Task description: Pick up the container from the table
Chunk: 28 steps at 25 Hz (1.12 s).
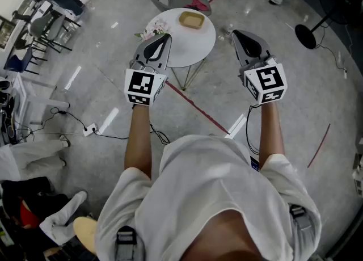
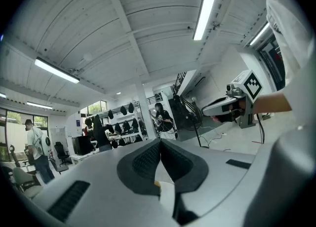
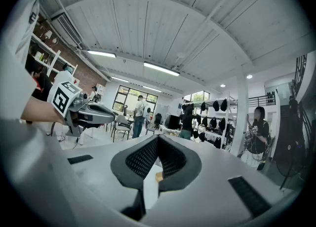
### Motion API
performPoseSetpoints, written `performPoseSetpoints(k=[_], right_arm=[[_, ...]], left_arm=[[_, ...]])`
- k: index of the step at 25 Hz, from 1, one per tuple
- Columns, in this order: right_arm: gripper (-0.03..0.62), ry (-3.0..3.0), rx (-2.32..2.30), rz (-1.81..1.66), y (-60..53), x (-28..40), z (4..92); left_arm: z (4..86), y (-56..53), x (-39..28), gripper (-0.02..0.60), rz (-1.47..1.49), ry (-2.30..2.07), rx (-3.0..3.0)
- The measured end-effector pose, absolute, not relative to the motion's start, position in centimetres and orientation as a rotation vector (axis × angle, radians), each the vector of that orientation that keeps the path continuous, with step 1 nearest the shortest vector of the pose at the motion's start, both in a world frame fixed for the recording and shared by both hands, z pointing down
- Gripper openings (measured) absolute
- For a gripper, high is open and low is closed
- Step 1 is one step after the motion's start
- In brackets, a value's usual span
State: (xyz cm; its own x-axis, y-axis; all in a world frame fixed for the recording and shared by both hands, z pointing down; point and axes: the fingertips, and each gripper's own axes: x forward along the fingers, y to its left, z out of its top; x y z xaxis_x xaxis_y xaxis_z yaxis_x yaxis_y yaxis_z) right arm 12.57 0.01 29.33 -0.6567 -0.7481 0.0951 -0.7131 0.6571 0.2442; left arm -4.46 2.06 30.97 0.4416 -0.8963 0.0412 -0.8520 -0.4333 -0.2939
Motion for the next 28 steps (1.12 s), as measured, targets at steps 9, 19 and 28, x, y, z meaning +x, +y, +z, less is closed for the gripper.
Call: performPoseSetpoints(k=[9,19,28], right_arm=[[0.014,-2.685,1.168,-0.307,-1.3,15.9,29.5],[0.014,-2.752,1.047,-0.209,-2.2,17.9,32.3],[0.014,-2.755,1.053,-0.198,-10.2,13.5,33.7]], left_arm=[[31.2,1.4,-0.8,0.017,-0.296,1.555,-2.455],[34.4,1.0,1.3,0.017,-0.358,1.619,-2.464],[35.7,-7.4,-3.6,0.017,-0.363,1.61,-2.446]])
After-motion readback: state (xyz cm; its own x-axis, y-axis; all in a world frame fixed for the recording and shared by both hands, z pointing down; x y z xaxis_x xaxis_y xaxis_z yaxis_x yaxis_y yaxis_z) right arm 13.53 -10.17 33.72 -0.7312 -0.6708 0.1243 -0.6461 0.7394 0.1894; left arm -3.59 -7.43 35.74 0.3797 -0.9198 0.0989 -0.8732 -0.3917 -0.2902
